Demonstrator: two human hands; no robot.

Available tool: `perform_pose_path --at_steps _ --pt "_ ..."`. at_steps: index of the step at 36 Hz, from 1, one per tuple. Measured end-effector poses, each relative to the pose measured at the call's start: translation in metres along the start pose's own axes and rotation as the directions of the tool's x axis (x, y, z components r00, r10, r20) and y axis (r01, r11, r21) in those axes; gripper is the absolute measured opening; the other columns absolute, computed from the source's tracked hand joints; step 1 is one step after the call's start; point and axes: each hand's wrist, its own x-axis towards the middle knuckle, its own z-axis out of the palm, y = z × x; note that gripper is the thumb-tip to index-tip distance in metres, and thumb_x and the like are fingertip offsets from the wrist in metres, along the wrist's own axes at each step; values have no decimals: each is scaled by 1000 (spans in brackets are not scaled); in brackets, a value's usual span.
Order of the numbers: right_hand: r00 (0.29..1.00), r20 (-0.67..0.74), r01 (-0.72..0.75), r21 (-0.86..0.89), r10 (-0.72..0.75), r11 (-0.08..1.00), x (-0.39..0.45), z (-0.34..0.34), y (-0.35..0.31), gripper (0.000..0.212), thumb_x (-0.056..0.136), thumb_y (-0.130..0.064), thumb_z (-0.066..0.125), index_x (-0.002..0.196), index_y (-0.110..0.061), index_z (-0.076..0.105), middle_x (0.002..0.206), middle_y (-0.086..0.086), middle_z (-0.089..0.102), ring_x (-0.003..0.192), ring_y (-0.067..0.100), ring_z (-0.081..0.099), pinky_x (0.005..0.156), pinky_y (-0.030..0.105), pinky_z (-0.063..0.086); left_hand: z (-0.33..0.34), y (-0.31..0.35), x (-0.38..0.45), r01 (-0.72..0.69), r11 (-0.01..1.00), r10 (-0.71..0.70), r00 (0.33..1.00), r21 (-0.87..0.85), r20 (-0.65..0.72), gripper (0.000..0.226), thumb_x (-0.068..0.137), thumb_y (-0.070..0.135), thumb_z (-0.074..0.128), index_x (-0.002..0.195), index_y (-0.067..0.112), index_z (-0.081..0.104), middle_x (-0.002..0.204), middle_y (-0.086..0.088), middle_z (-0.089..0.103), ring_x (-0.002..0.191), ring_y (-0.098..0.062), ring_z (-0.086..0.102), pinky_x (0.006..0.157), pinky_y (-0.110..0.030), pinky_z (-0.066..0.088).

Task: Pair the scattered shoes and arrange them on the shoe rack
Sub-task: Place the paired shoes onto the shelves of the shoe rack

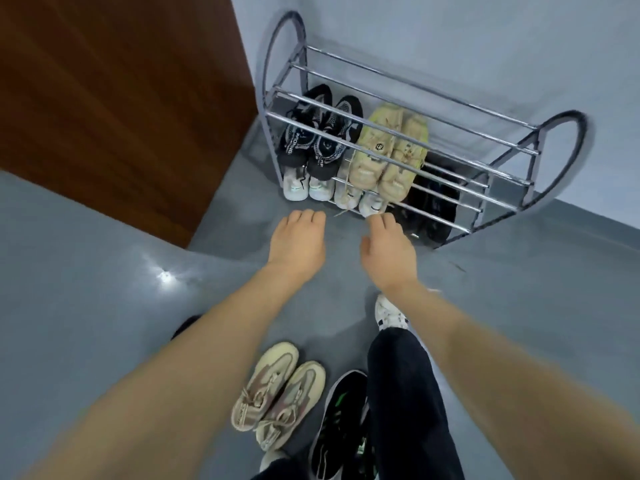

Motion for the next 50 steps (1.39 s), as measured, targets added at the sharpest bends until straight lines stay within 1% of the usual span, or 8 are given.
perform_pose_path --at_steps 5,12,21,26,32,40,45,50 --pt "997 -69 -13 75 18 997 -60 -32 -51 25 91 -8 45 114 -2 52 111 15 51 98 34 51 68 38 35 -44 -15 -73 -37 999 38 999 14 -37 33 91 11 48 124 8 49 124 -9 53 118 -30 45 92 -36 35" --pt "997 -38 -57 81 60 995 -129 -55 -79 30 93 -11 42 122 -6 46 119 11 51 105 31 51 76 39 40 -70 -13 -148 -78 997 78 996 2 -31 32 93 10 44 124 8 49 123 -9 53 114 -29 47 90 -34 35" --pt "997 -27 -75 86 78 993 -210 -63 -47 24 93 -10 41 114 -6 51 114 10 52 98 32 53 67 31 31 -61 19 -212 -73 996 72 997 -53 -3 29 94 11 43 123 8 49 123 -8 53 110 -29 52 86 -35 36" --pt "995 -29 -92 106 96 990 -255 -62 -21 21 93 -11 44 111 -6 53 113 11 49 94 33 53 67 36 38 -49 51 -247 -76 995 77 997 -71 19 30 95 11 42 124 8 48 125 -8 51 109 -30 52 86 -35 37" --pt "997 -19 -68 151 71 986 -312 -69 5 21 93 -10 44 111 -7 54 116 9 50 97 31 54 68 32 36 -41 92 -294 -87 989 93 995 -123 44 30 95 11 41 124 8 49 128 -8 48 107 -33 53 89 -38 38" --pt "996 28 -84 170 81 982 -386 -43 43 23 94 -12 43 113 -9 54 117 5 51 104 26 54 72 30 37 2 130 -355 -90 989 102 990 -122 102 30 94 12 42 123 6 49 128 -9 48 108 -34 53 91 -40 40" --pt "991 82 -123 167 110 978 -408 3 60 22 94 -15 42 111 -8 55 115 7 51 101 29 54 76 36 44 50 129 -372 -118 989 130 981 -85 142 31 94 15 44 123 8 51 126 -9 52 113 -32 51 94 -41 40" --pt "982 100 -176 180 160 968 -415 56 69 22 95 -15 41 111 -10 56 113 6 53 103 27 52 72 30 36 109 116 -375 -159 986 164 974 -49 158 29 93 18 45 121 13 53 123 -5 55 113 -28 51 93 -36 35"
